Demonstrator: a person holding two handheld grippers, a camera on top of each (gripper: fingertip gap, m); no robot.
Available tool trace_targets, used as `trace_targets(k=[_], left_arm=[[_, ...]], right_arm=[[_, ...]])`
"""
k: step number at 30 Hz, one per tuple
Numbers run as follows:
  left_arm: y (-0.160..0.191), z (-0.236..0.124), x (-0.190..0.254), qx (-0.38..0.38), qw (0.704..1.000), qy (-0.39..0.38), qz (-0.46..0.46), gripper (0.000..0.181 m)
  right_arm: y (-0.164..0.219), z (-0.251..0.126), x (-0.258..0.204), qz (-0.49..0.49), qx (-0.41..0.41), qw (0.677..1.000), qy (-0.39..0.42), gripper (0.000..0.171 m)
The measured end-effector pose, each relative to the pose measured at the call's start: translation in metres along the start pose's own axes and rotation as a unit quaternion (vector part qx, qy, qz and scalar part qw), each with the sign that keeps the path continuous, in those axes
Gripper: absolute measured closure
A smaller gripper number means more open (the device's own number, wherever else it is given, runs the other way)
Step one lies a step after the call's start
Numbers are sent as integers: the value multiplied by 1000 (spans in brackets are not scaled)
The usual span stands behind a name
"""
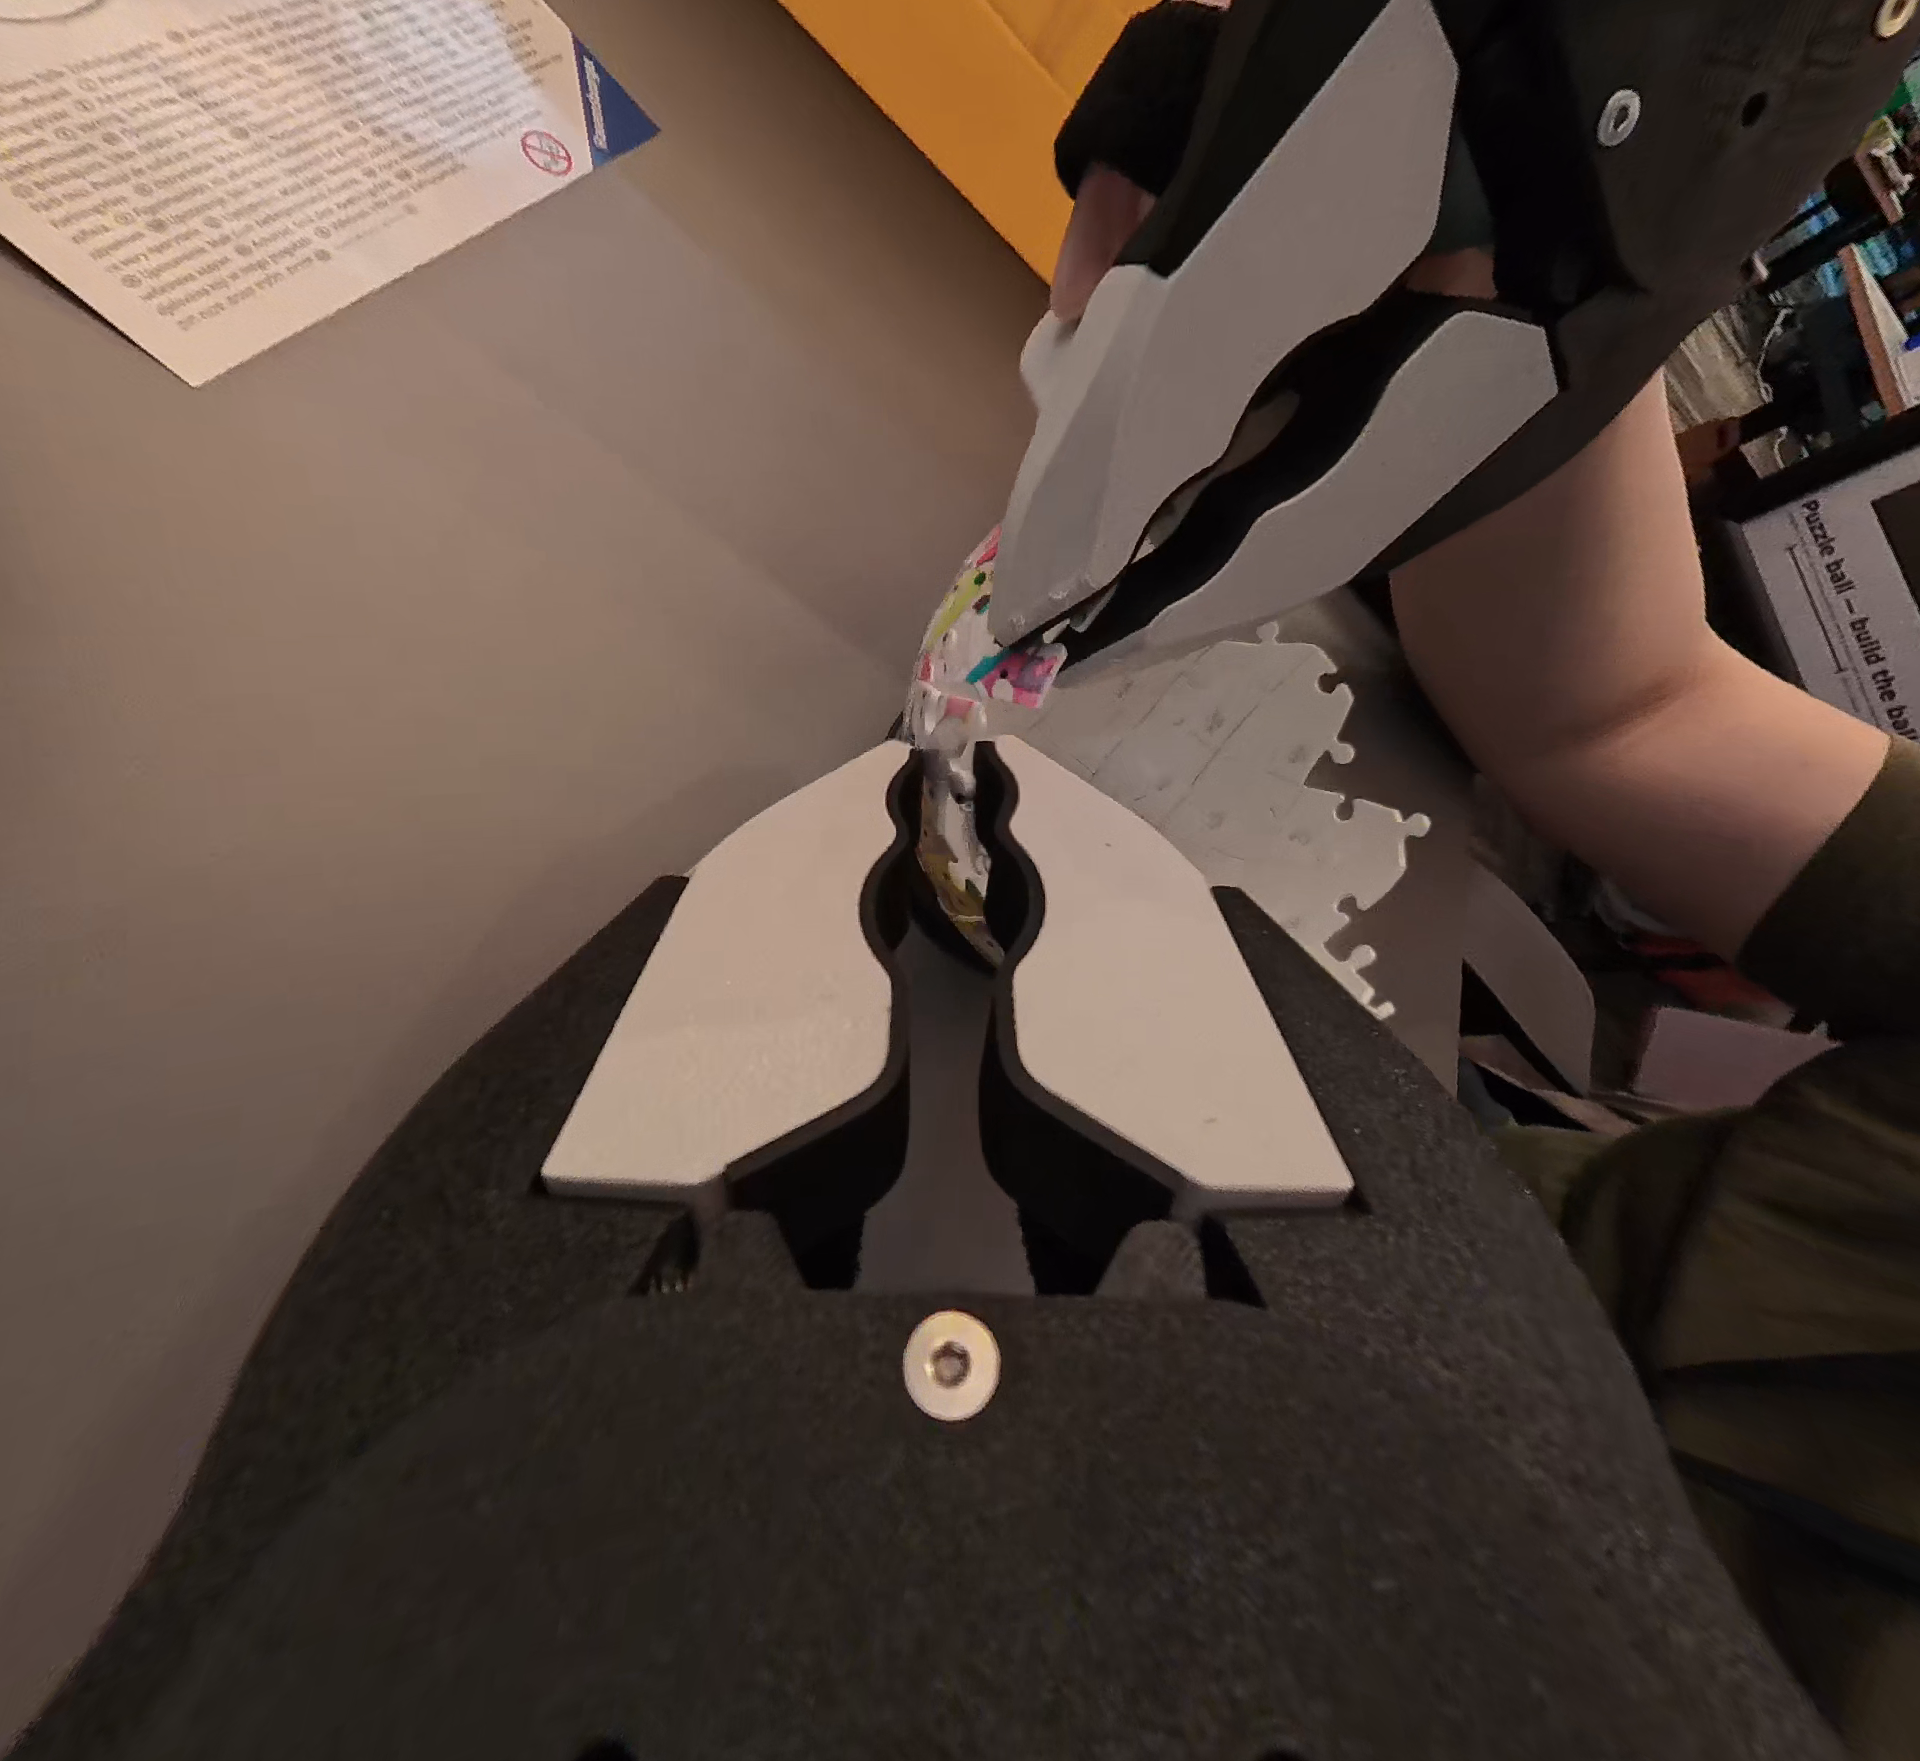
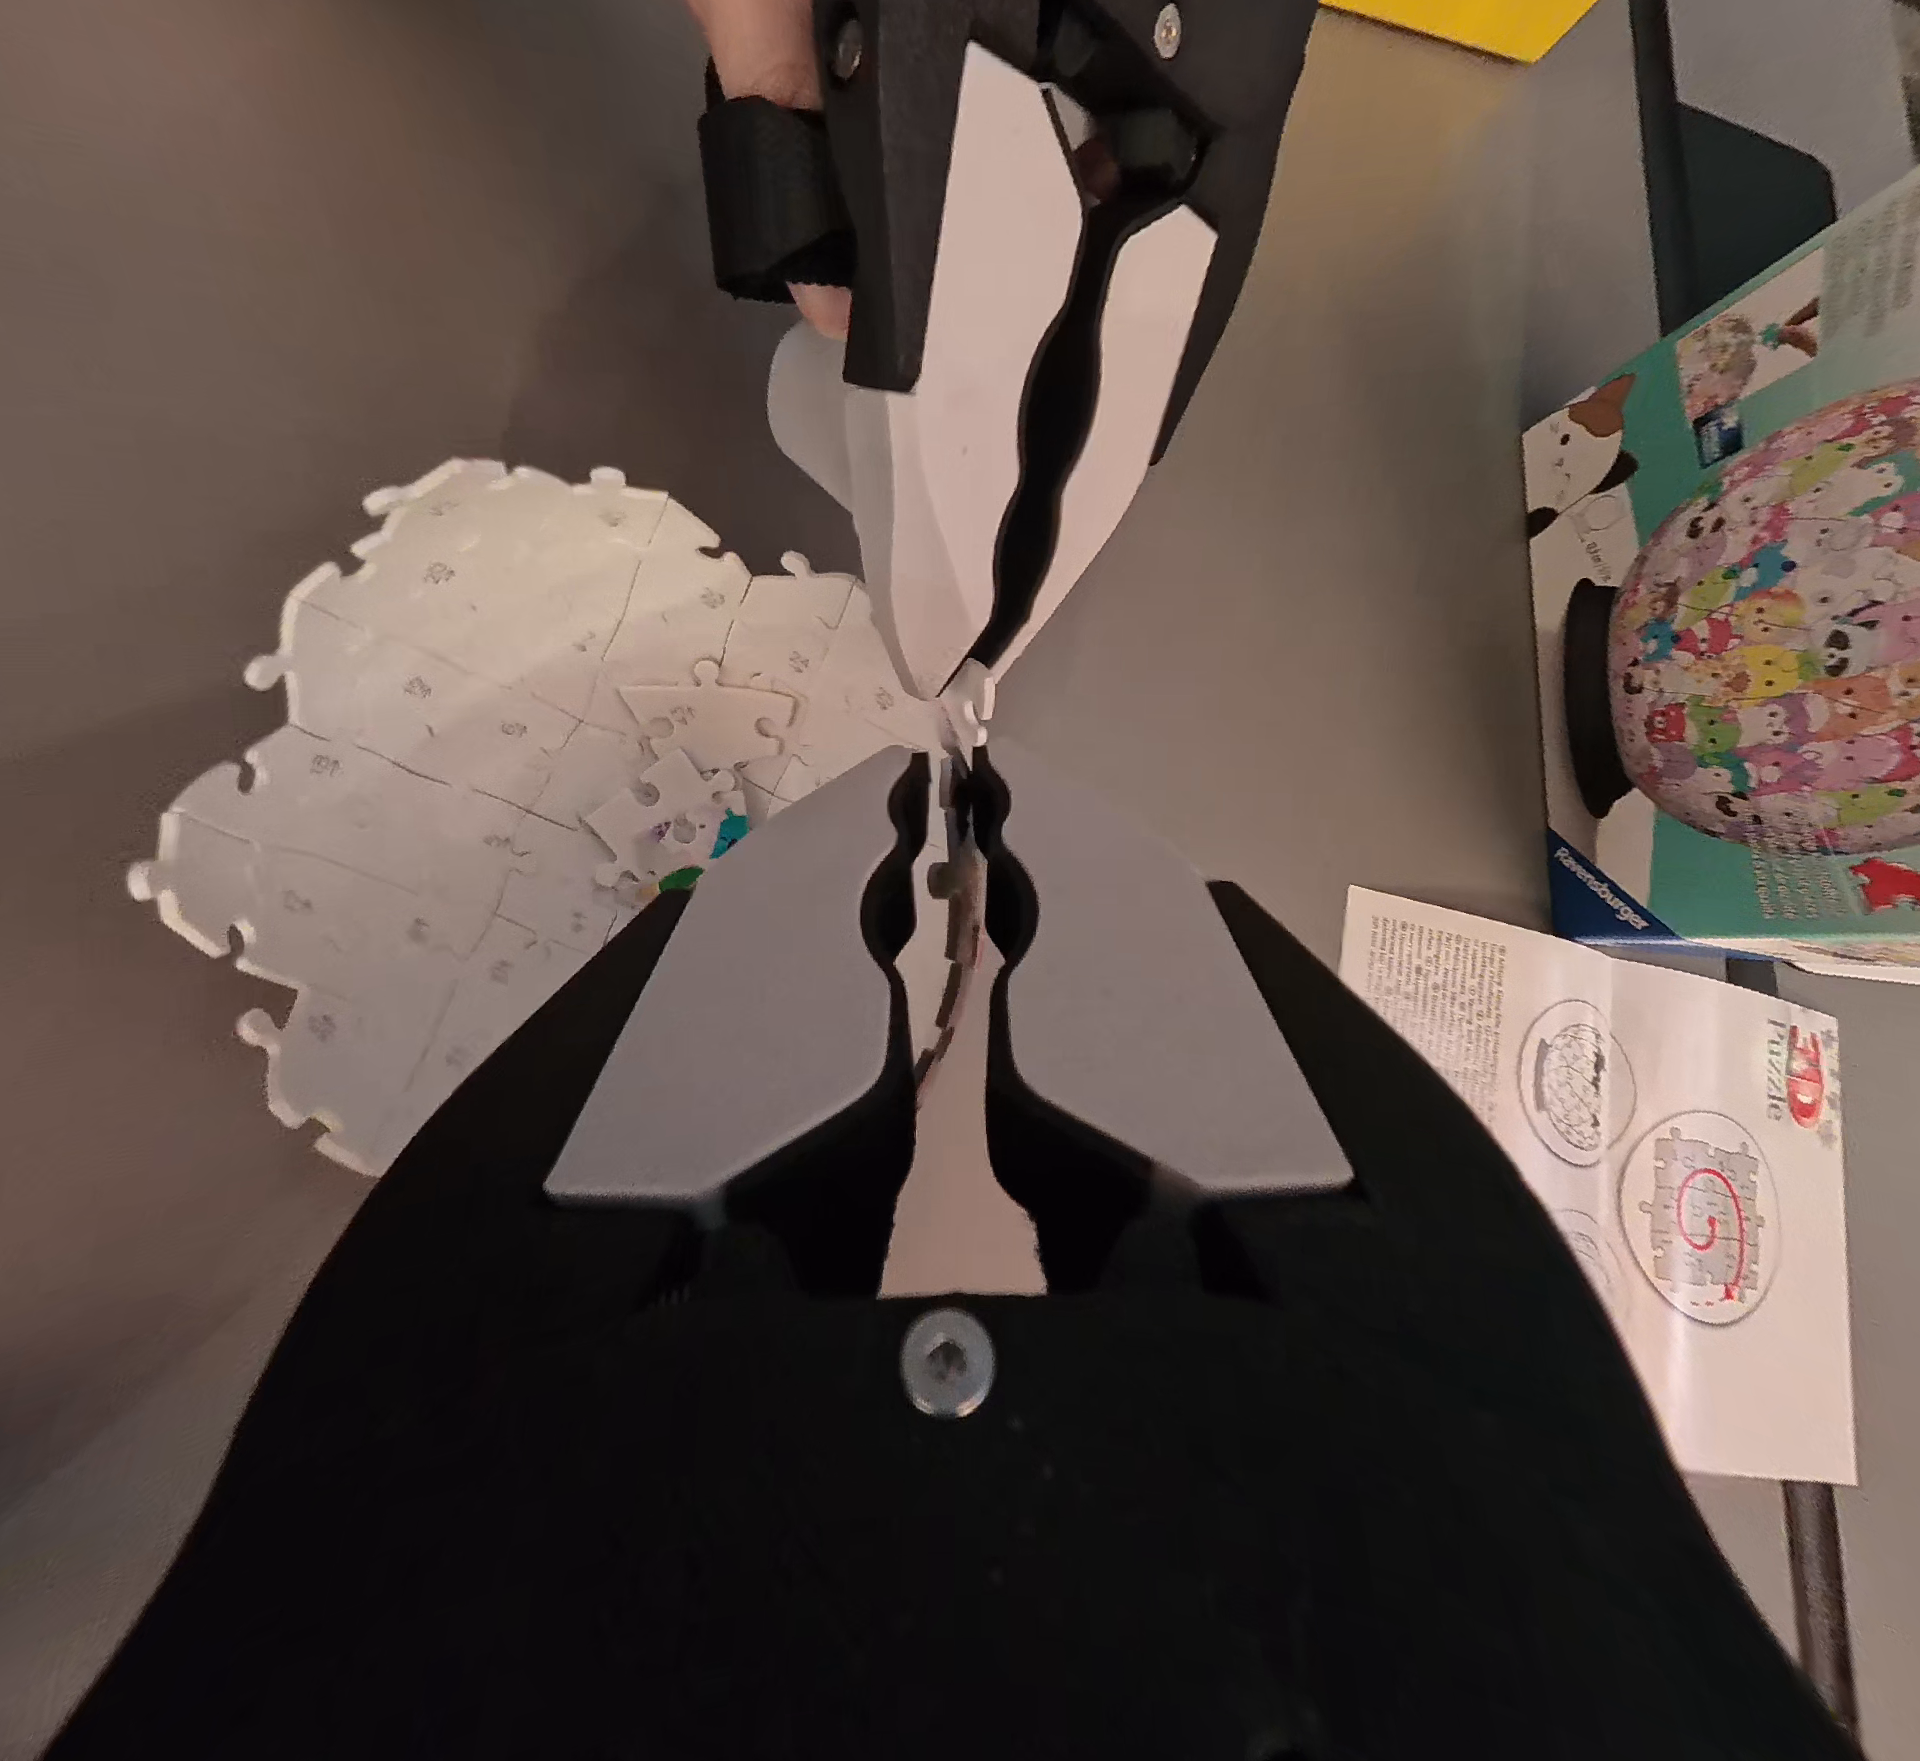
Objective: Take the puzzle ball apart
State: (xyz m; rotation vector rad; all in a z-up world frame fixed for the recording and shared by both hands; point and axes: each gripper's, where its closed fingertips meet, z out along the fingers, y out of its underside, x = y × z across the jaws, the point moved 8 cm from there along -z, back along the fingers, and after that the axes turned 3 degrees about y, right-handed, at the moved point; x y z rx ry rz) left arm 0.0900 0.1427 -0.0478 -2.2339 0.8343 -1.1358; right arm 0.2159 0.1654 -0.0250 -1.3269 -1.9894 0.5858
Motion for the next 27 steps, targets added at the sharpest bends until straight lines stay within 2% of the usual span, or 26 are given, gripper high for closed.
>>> trace_targets(k=[3,6,9,12,17,19,21,27], left_arm=[[0,0,3,-9,1000,3,25,171],[-2,-2,11,-13,998,12,54,164],[-10,-9,18,9,996,8,92,159],[-13,-9,22,-7,991,-12,134,157],[-20,4,23,-11,977,-64,204,162],[-22,9,26,-25,972,-60,227,170],[-24,13,29,-43,966,-62,247,173],[-18,20,28,-95,941,-132,297,173]], right_arm=[[-1,0,0,13,-5,1000,-3,157],[3,-5,5,26,-4,1000,16,142],[7,-15,7,44,18,999,22,142],[6,-21,4,57,44,997,5,142],[14,-14,4,66,-4,998,-12,147],[16,-11,4,74,0,997,-22,159],[17,-9,6,89,5,996,-25,163],[22,-9,10,107,5,994,-29,164]])
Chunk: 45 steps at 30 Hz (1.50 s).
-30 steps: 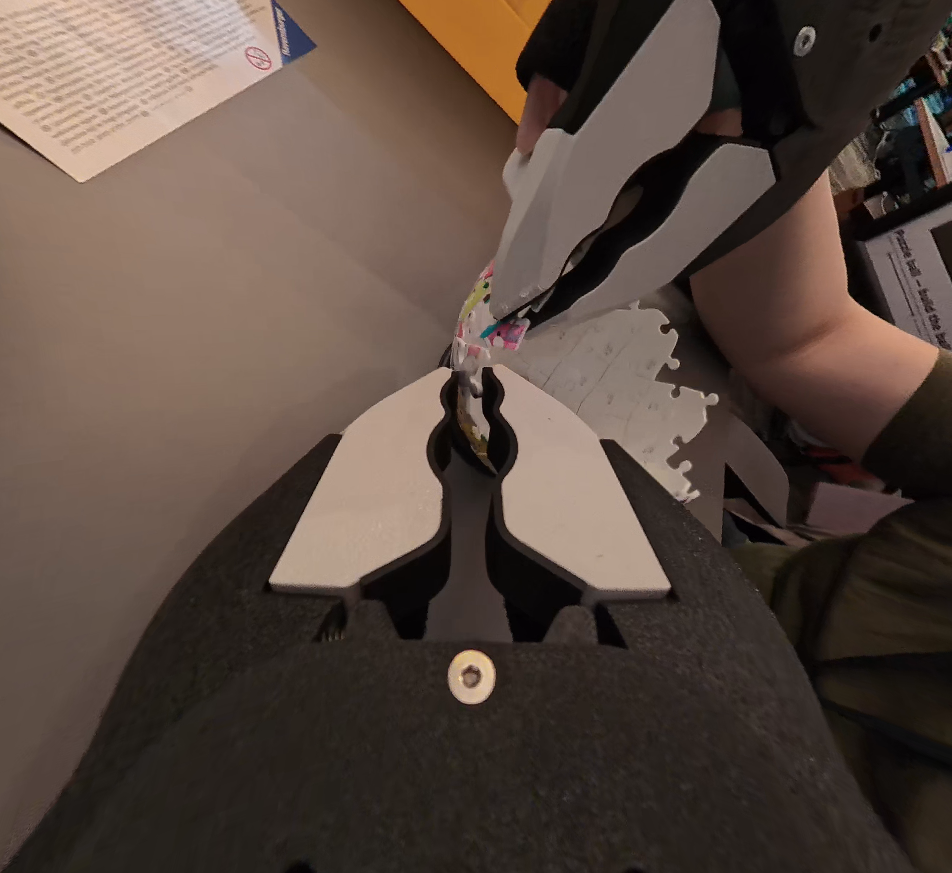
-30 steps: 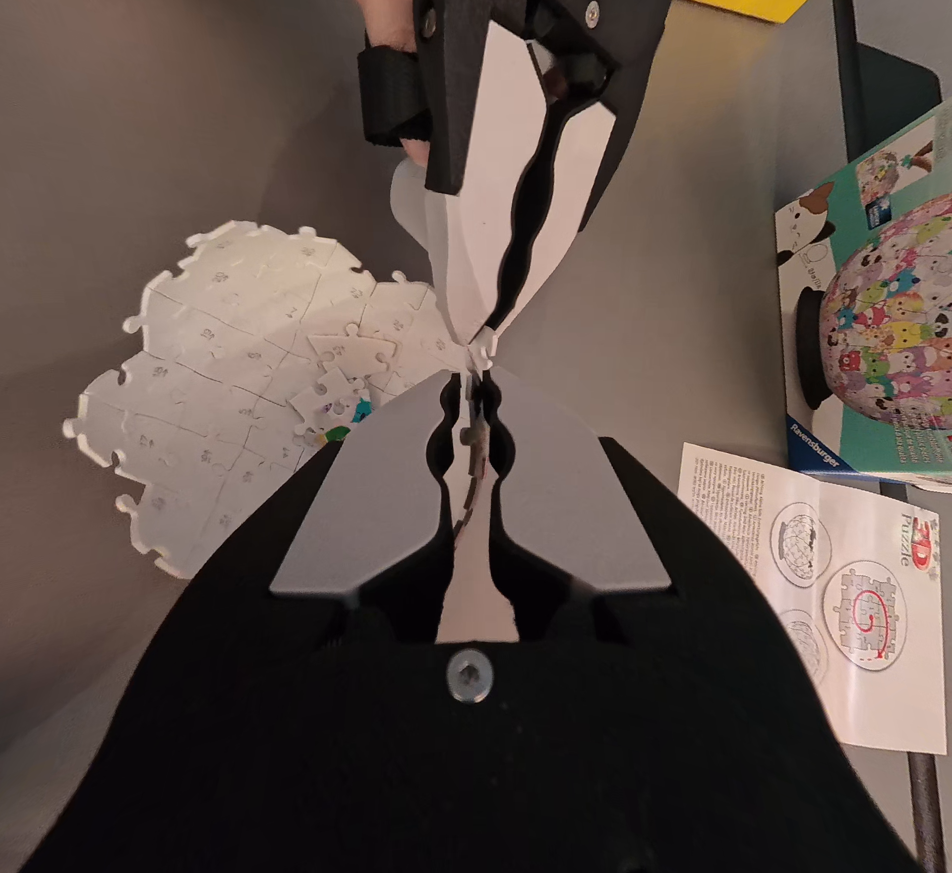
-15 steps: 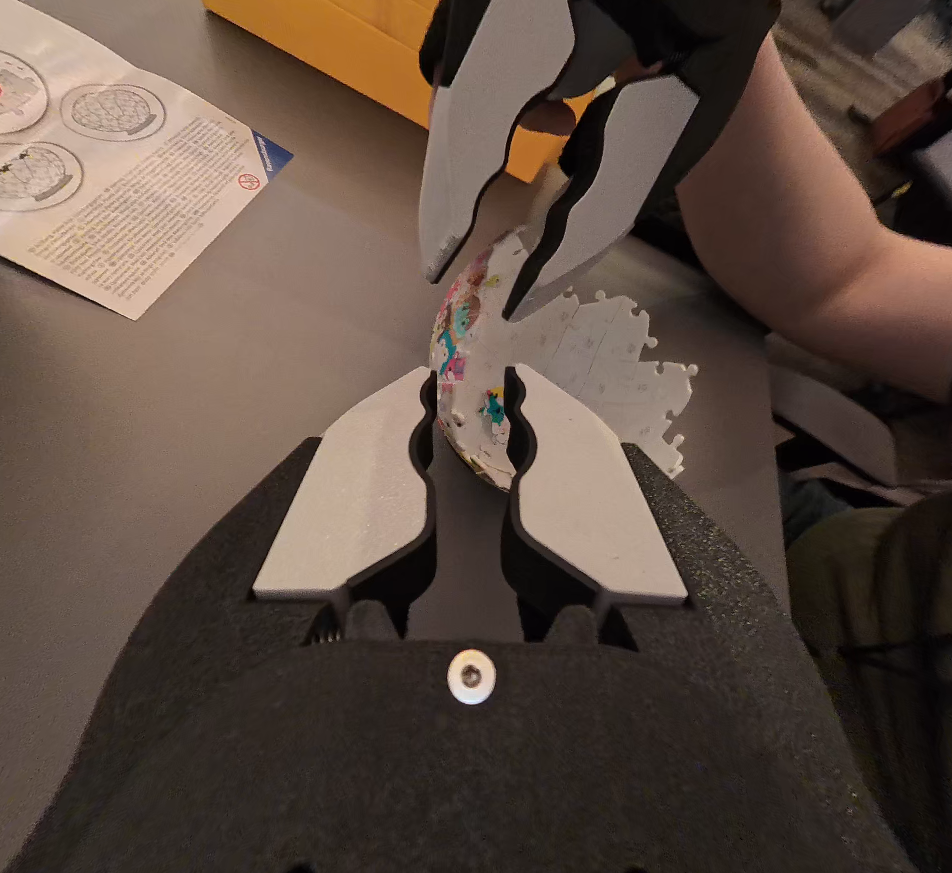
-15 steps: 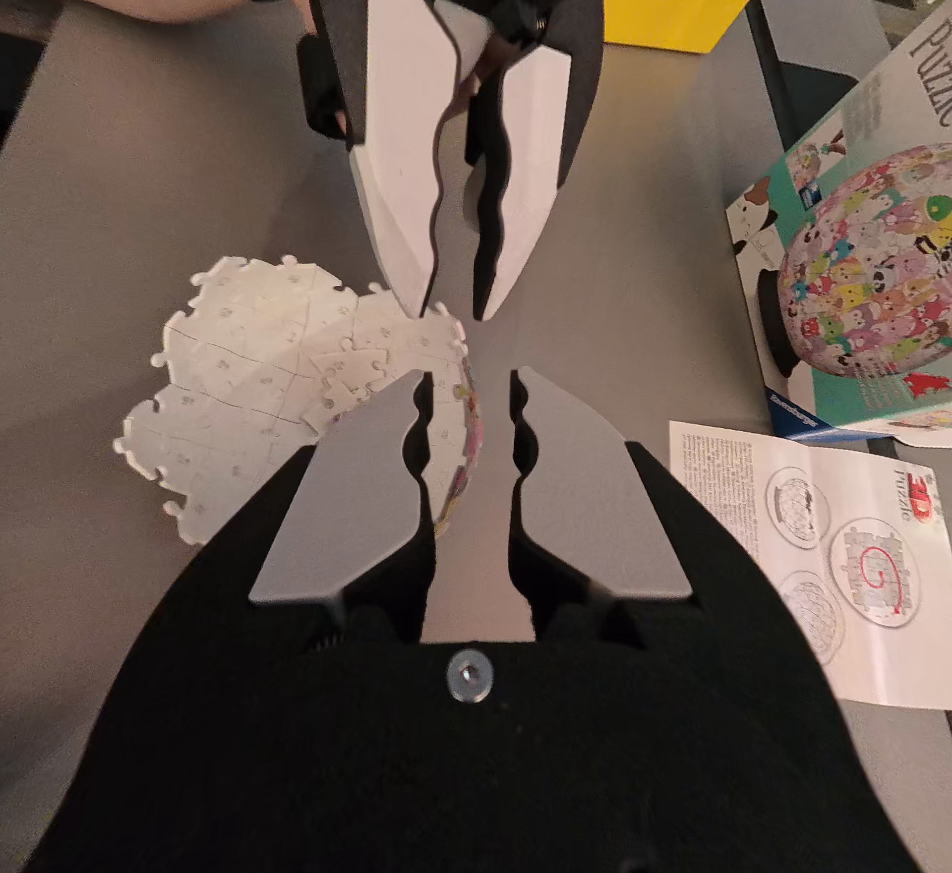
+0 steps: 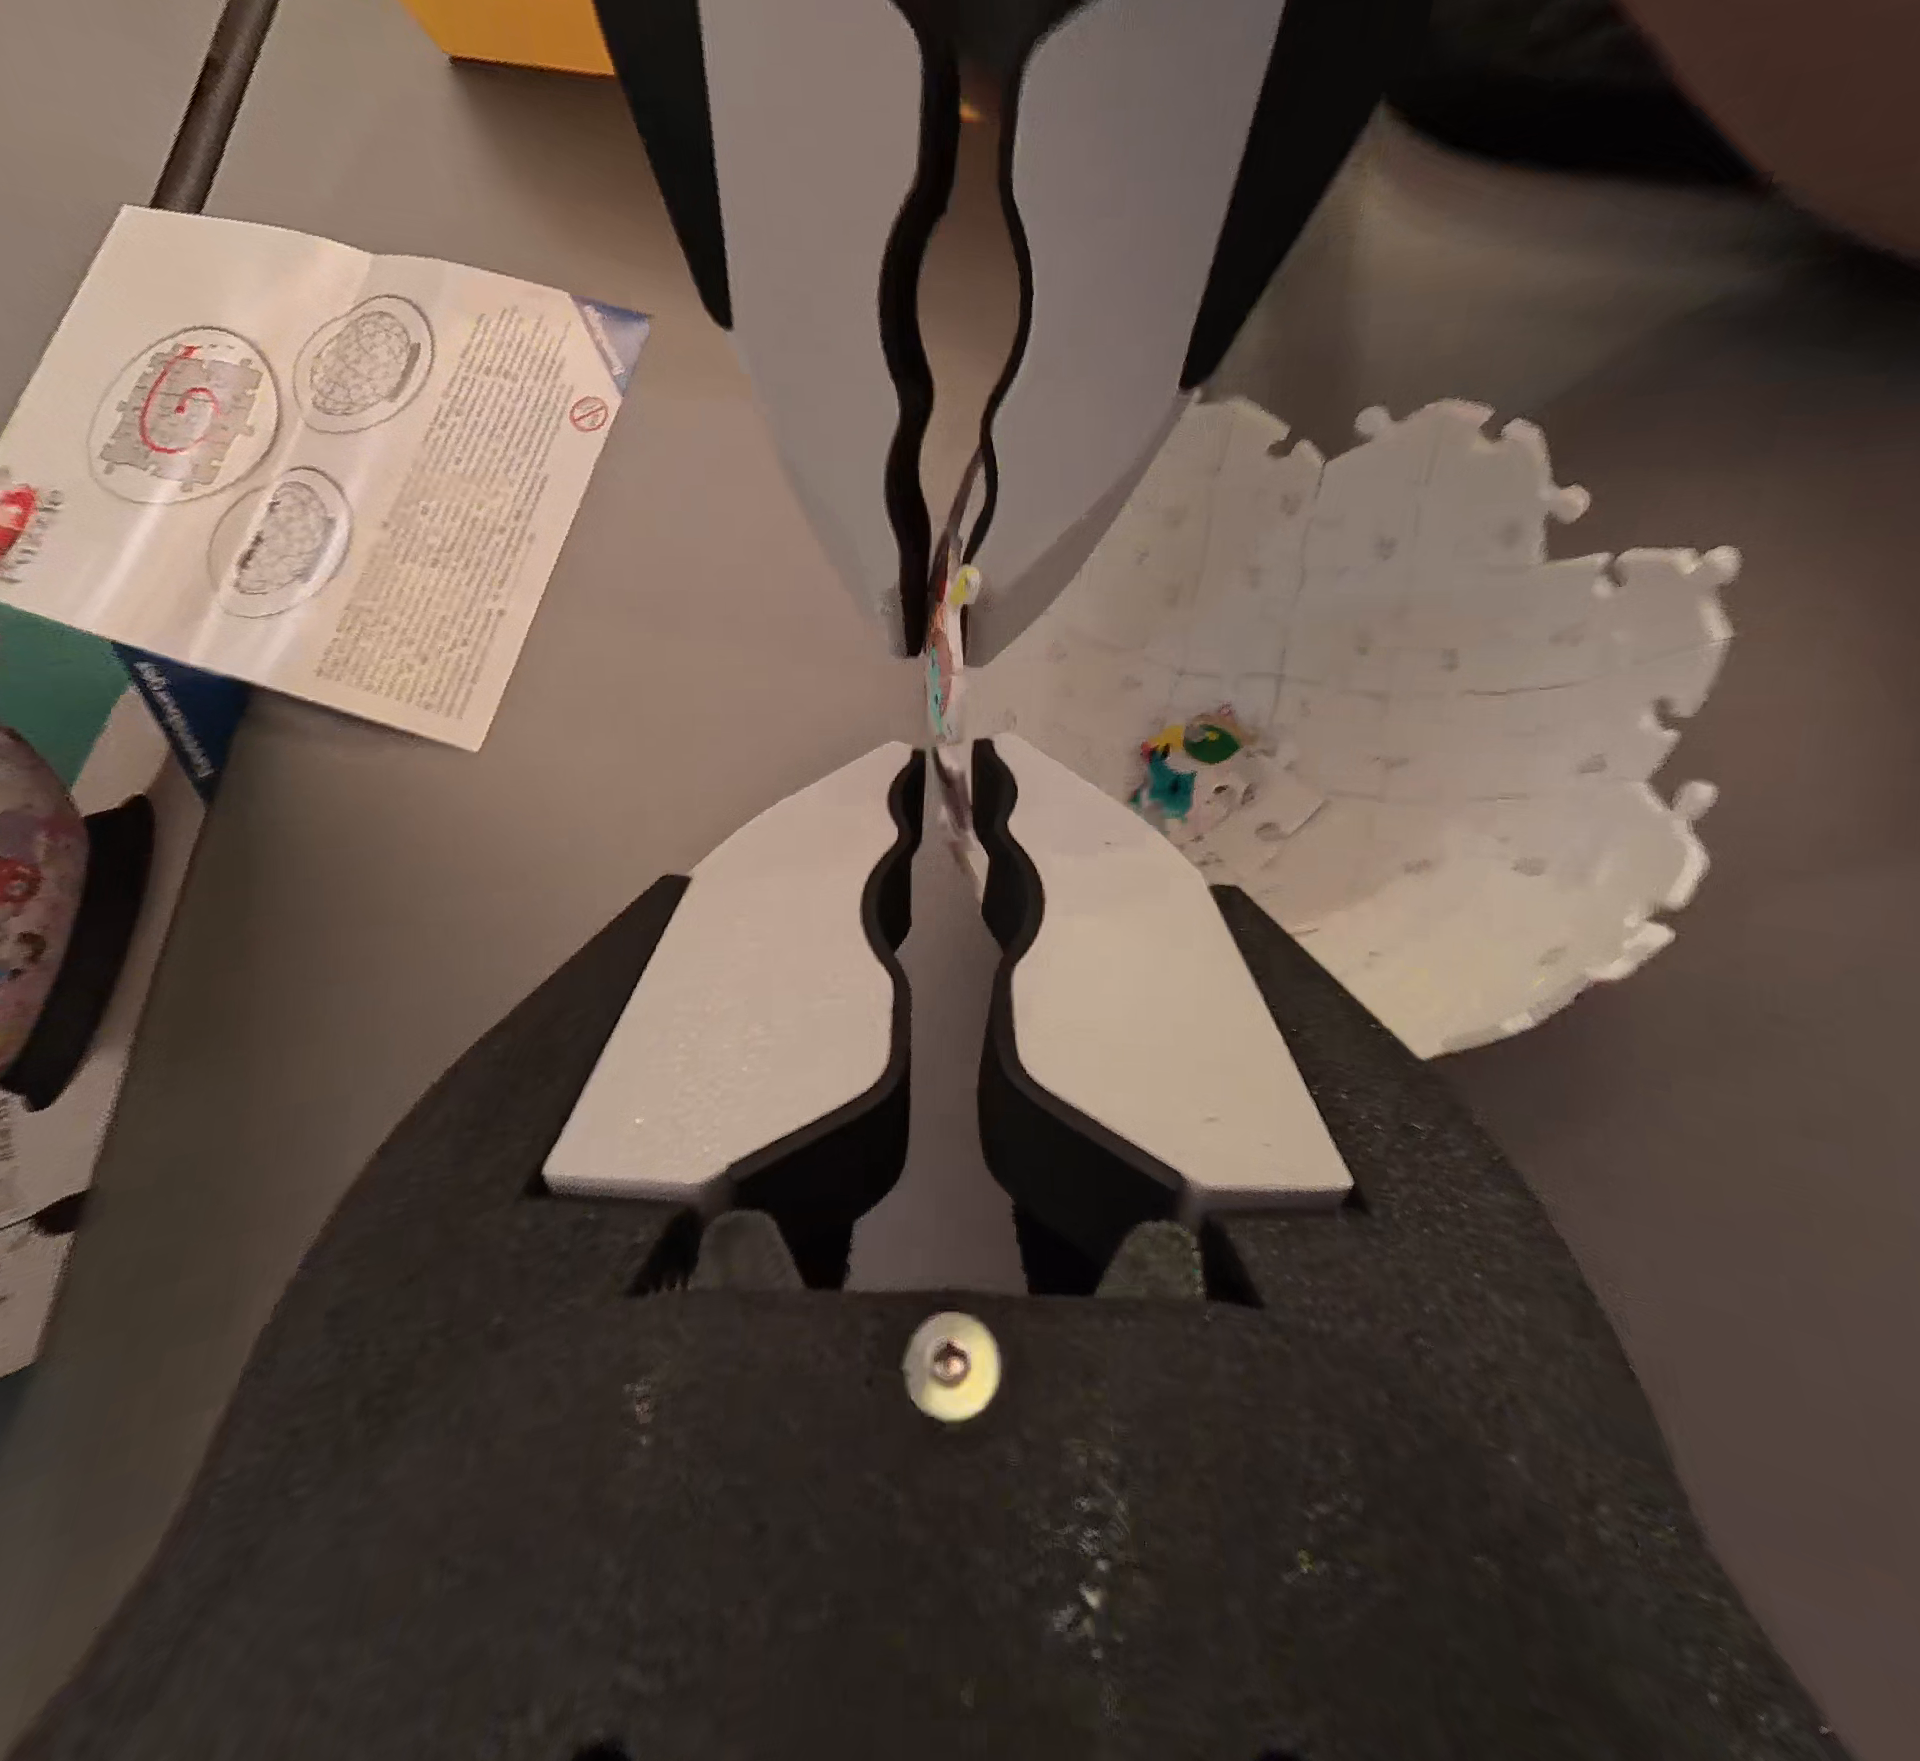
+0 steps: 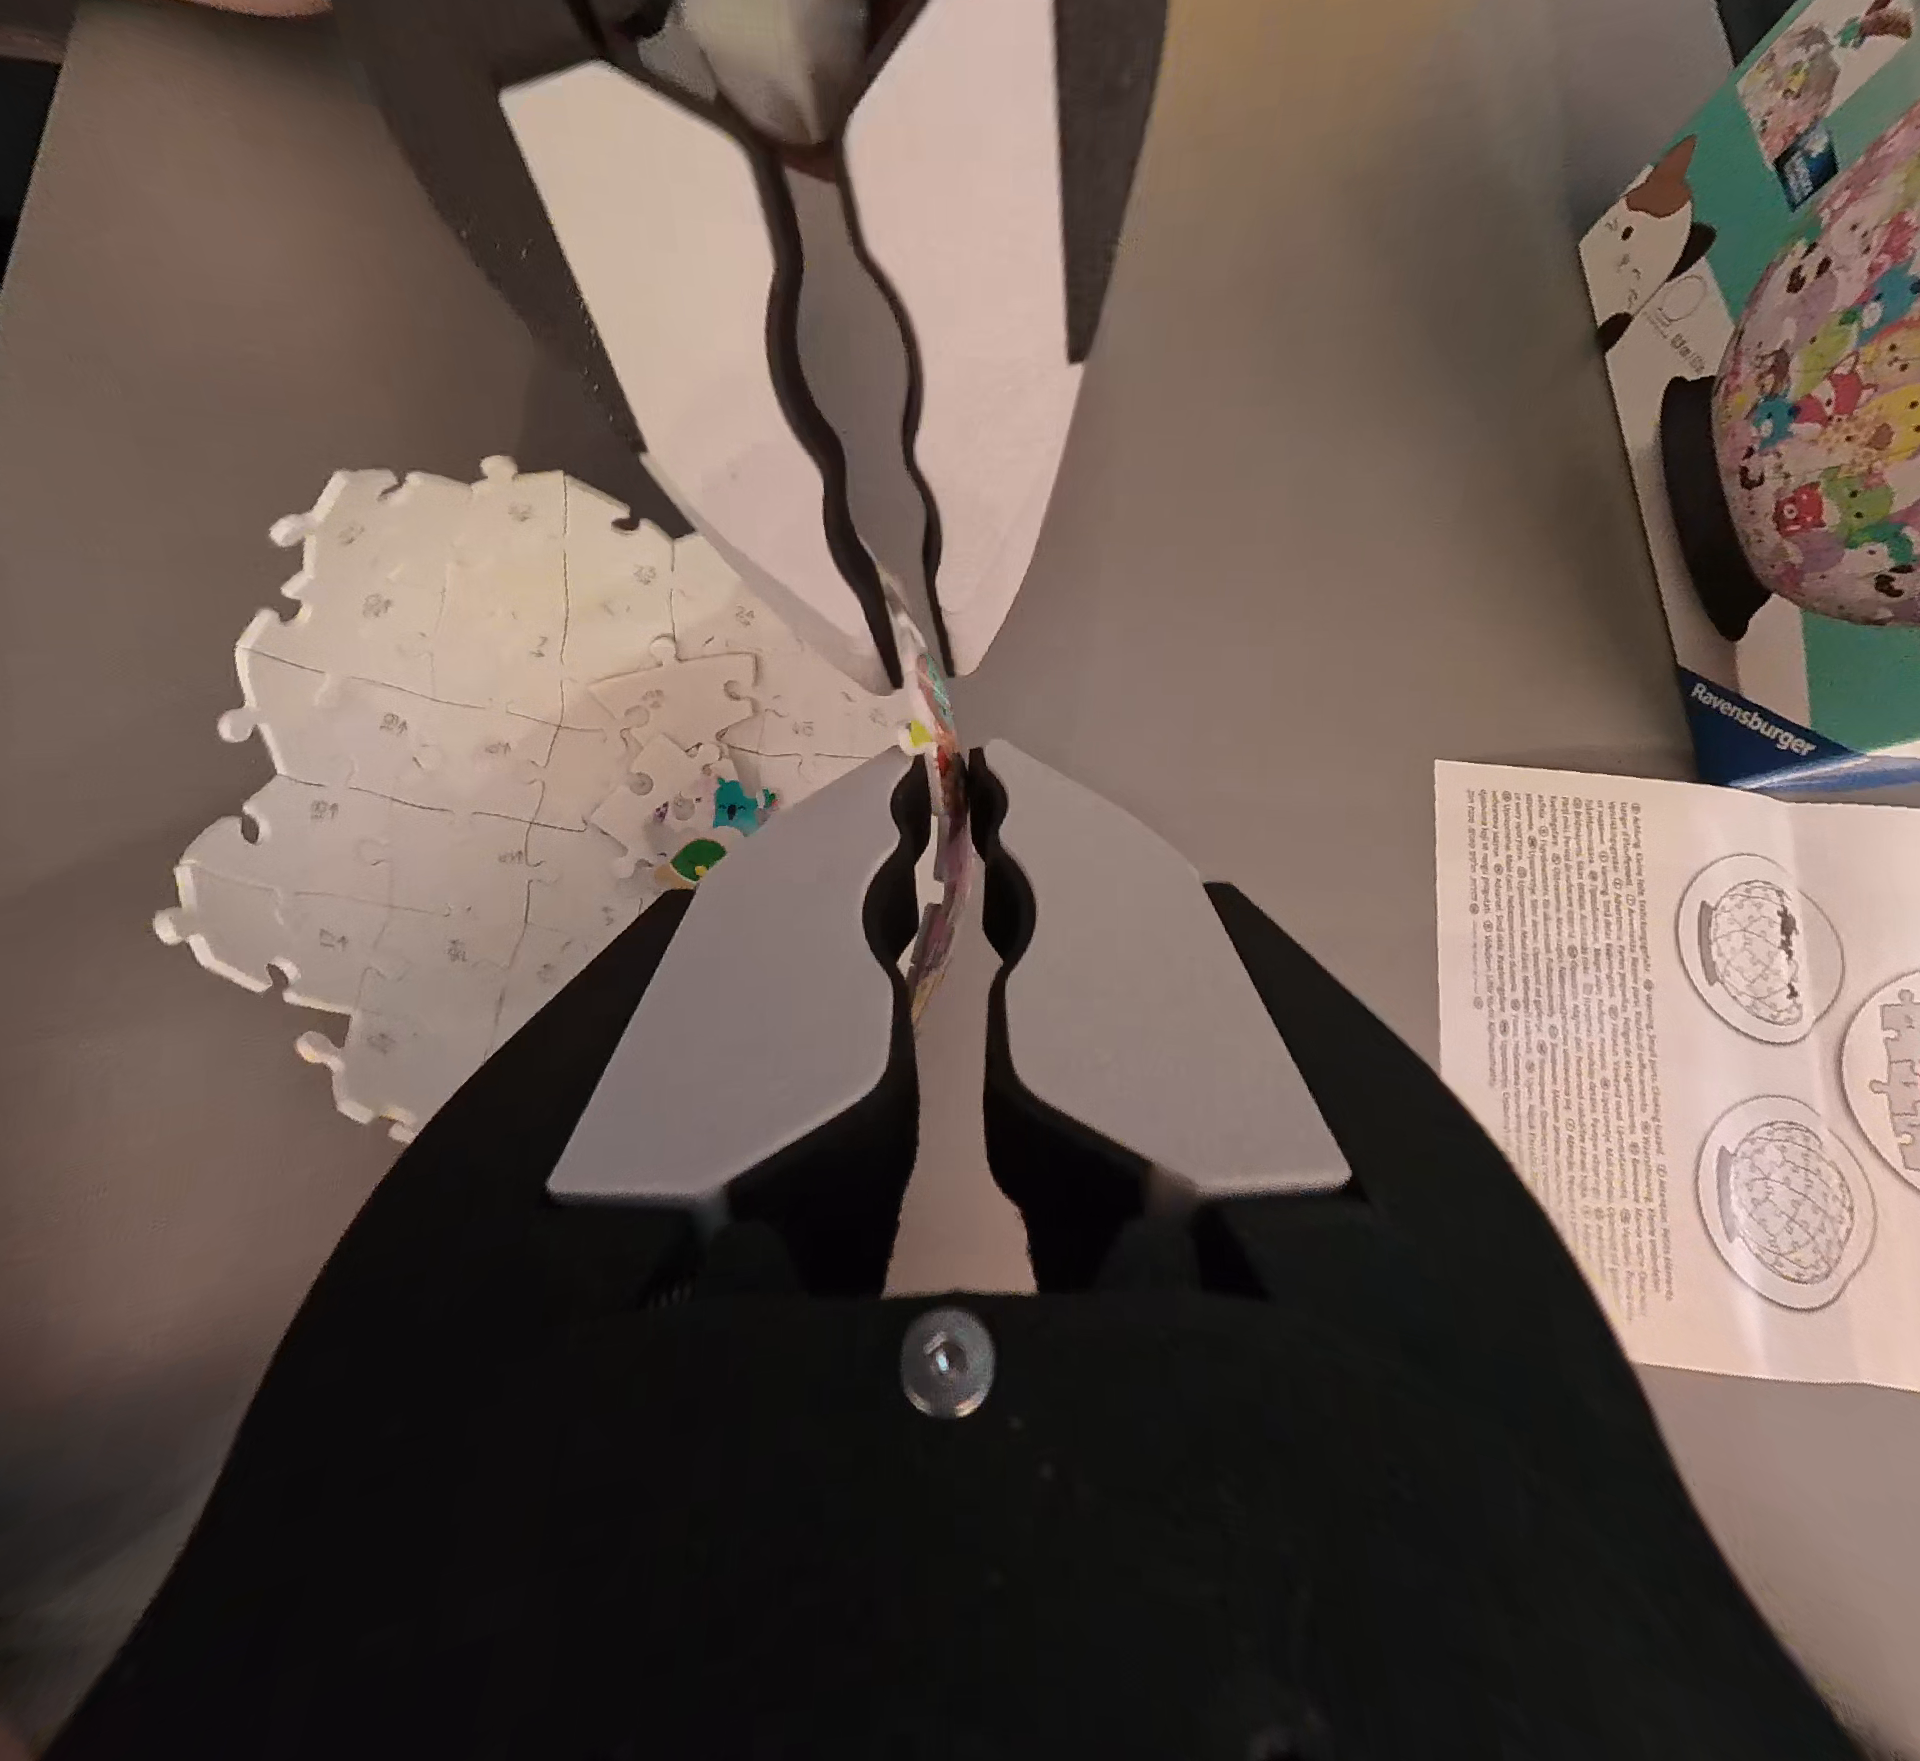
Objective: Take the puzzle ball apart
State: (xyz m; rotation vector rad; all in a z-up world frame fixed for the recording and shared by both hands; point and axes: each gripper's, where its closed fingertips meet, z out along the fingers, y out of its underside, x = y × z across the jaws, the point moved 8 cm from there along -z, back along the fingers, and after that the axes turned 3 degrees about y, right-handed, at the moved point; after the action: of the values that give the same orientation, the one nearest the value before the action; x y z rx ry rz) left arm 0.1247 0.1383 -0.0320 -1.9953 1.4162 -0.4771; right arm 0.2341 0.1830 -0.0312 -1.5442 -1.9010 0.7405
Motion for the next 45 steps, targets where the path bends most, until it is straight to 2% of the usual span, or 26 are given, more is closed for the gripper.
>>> trace_targets(k=[4,16,23,30,39,45], left_arm=[[1,5,2,4,998,-48,40,176],[1,12,4,10,996,-67,57,178],[0,13,10,-3,979,-141,148,176],[3,12,8,1,983,-126,137,176],[2,6,3,-2,994,-89,59,178],[1,2,-4,20,998,-49,-22,179]], right_arm=[[2,0,4,26,-3,1000,-1,164],[3,-4,4,38,11,999,-15,165],[2,-5,10,75,9,997,-18,164],[1,-1,11,81,10,997,-18,164],[-1,-2,8,48,12,999,-9,165],[-3,-4,4,-7,25,1000,13,165]])
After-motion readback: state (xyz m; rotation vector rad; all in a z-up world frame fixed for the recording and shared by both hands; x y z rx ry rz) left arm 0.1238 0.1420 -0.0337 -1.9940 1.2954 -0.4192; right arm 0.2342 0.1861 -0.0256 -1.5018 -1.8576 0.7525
